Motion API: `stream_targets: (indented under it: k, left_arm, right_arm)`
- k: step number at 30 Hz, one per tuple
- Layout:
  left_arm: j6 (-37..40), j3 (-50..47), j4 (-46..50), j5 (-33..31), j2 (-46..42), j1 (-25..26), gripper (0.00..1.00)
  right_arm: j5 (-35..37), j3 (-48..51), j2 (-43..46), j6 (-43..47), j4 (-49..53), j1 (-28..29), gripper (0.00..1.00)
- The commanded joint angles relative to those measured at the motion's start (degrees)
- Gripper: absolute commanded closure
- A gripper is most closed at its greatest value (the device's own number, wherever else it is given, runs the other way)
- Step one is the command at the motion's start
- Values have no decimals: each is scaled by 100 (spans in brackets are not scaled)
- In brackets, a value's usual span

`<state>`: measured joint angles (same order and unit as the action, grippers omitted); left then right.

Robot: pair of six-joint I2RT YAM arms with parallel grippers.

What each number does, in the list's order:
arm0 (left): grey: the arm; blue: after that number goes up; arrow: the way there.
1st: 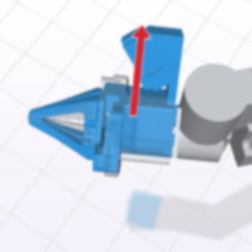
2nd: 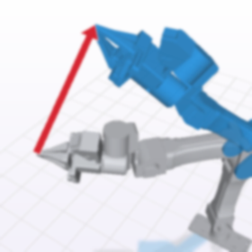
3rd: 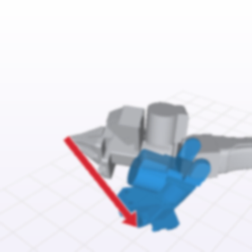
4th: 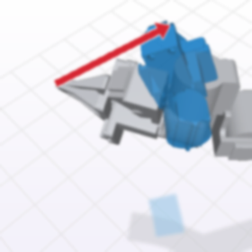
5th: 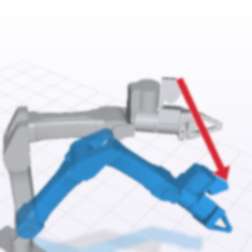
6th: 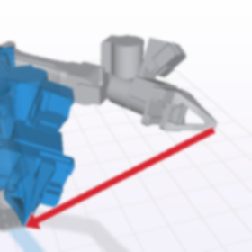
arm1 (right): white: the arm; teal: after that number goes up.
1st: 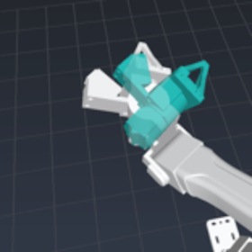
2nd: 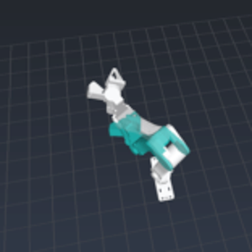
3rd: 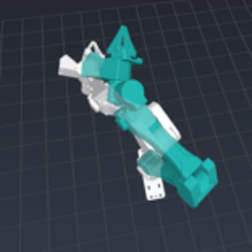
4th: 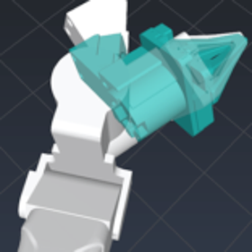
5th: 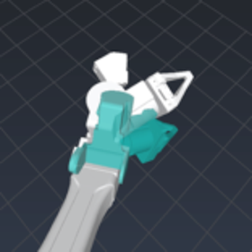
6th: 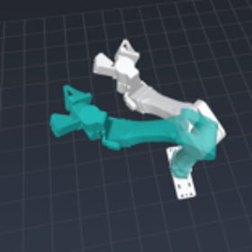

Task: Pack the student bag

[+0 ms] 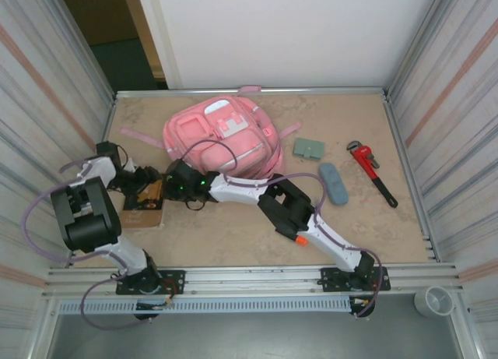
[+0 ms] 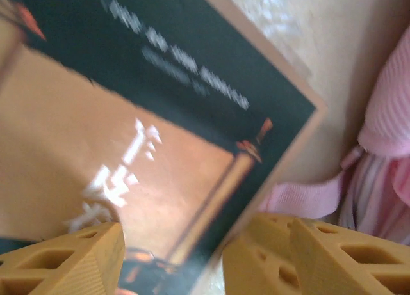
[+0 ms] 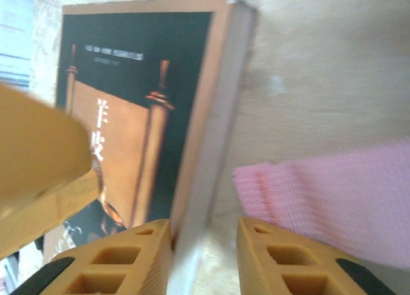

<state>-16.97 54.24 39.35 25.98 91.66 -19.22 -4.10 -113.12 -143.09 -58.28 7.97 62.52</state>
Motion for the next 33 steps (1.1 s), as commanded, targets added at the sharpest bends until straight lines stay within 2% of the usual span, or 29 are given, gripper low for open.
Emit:
stream_targets:
  k: [1,3,8,13,17,21,26,30,33]
  left_arm:
    - [-197,-328,90,344,-355,90,30]
    - [-226,-474,76,247,-477,94,31]
    - [-198,-114,164,-1107,-1335,-20,29]
    - [-119,182,-359,-1846,-955,-311,24]
    - [130,702,-56,-1868,106,-501,22]
    - [318,932,38,-1630,696,-619,21]
    - [388,744,134,-1240,915,-515,20]
    - [349,638,211,-931,933,-482,22]
    - [314,486,173,-474,960,-415,23]
  right_arm:
    - [296,438,448,289,-58,-120,71]
    - [246,369,435,330,11,-114,71]
    - [254,518,548,641,117,-74,69]
    - [-252,436,420,785,-71,-53,59]
    - [-502,83,135,594,-61,-16,50]
    - [-624,-285,-57,520,78,36,43]
    - [-617,-714,-348,364,386,73,41]
    - [-286,-590,-422,265,500,16,40]
    - [-148,-343,-319,248,446,-49,41]
